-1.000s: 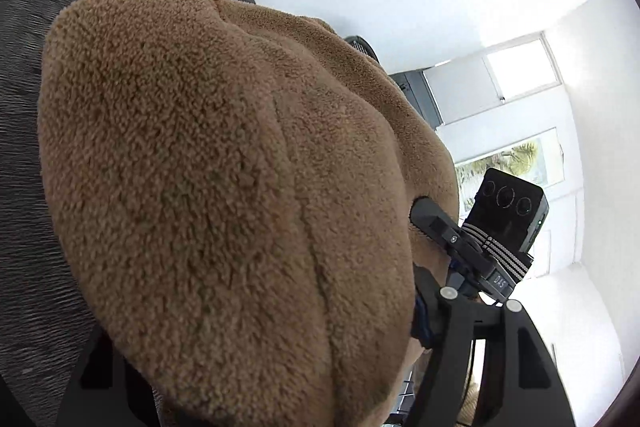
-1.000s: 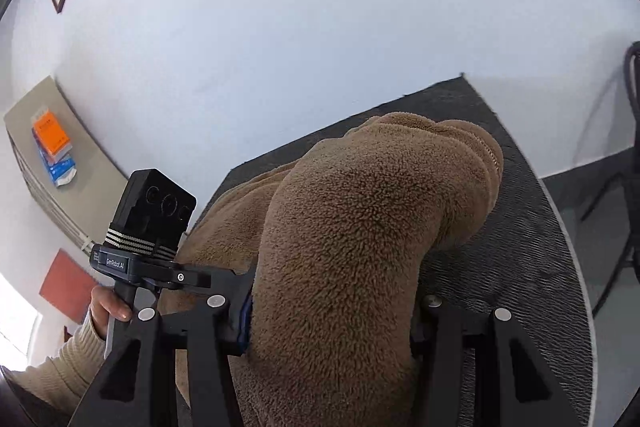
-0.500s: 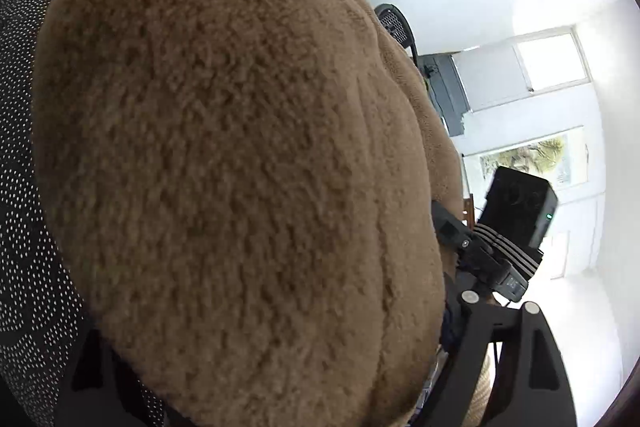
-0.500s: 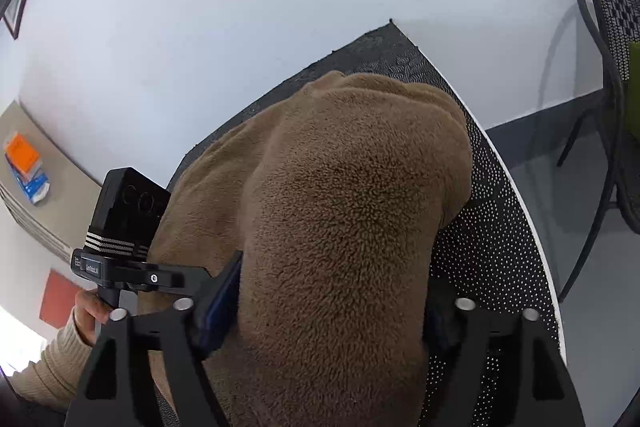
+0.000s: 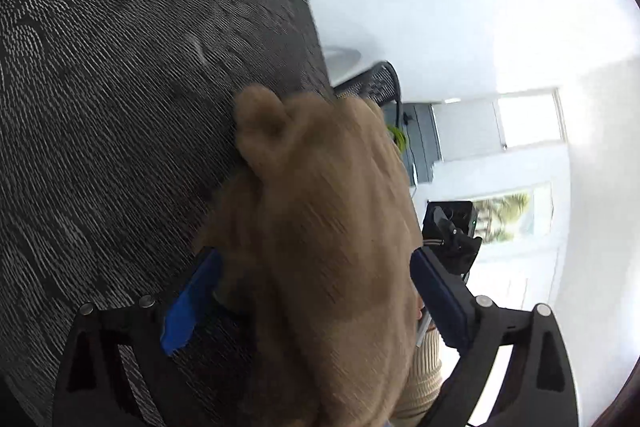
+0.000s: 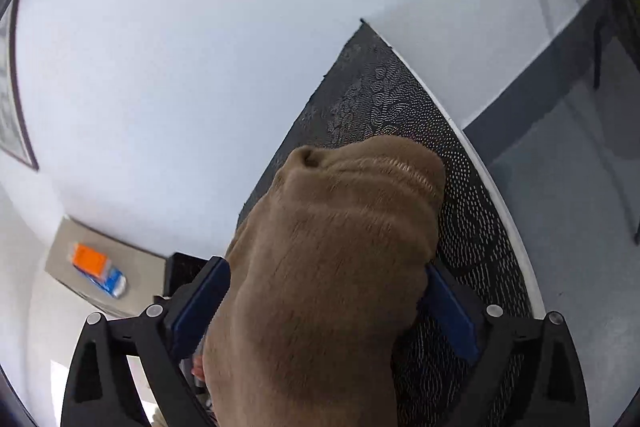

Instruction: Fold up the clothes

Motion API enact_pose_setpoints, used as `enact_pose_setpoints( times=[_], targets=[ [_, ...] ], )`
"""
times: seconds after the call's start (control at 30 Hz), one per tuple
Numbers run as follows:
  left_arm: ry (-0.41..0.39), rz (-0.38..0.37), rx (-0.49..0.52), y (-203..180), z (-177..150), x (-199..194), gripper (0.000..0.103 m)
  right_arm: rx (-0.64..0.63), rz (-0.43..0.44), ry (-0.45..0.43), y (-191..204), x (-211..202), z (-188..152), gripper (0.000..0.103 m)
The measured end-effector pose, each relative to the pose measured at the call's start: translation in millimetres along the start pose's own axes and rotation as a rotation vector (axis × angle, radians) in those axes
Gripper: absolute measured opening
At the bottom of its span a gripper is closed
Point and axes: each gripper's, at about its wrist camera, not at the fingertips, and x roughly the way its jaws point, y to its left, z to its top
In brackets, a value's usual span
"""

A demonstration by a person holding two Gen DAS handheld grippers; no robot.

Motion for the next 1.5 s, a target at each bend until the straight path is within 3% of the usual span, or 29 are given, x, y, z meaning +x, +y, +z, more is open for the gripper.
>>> enact_pose_setpoints(
  times=[0.17,0.33,0.43,0.5,0.6,0.67,0.8,1.0,1.17,1.27,1.4,1.5],
  targets=[
    [0.080,-0.023,0.019,2,11,21,0.098,0.013,-0.056,0.059,0,26,23,0.098],
    [0.108,-0.013,0.079,-19,15,52,0.098,-0.128,-0.101,0.084,20,41,30,0.098],
    [0.062,-0.022,0.214,-59,13,69,0.098,-0.263,-0.100,0.018,47,18,22,0.086],
    [0.023,-0.014,0.339,-78,16,55,0.098,-0.341,-0.076,-0.041,60,13,23,0.076],
    [-0.017,0.074,0.490,-93,26,36,0.098,-0.496,-0.130,-0.085,84,10,16,0.076],
    [-0.024,0.168,0.497,-96,31,45,0.098,-0.541,-0.225,-0.061,86,28,19,0.076],
    [-0.027,0.319,0.420,-83,66,78,0.098,-0.534,-0.419,-0.023,72,56,21,0.076],
    [-0.027,0.364,0.436,-91,71,86,0.098,-0.591,-0.541,-0.019,82,64,15,0.078],
    [-0.116,0.379,0.462,-113,55,54,0.098,-0.824,-0.682,-0.170,133,41,-20,0.080],
    [-0.185,0.359,0.507,-114,38,56,0.099,-0.953,-0.708,-0.263,161,15,-61,0.082],
    [-0.176,0.276,0.624,-149,-23,46,0.099,-1.021,-0.637,-0.293,178,-8,-130,0.082],
    [-0.132,0.268,0.744,-160,-59,79,0.099,-0.988,-0.661,-0.250,163,-4,-148,0.082]
  ],
)
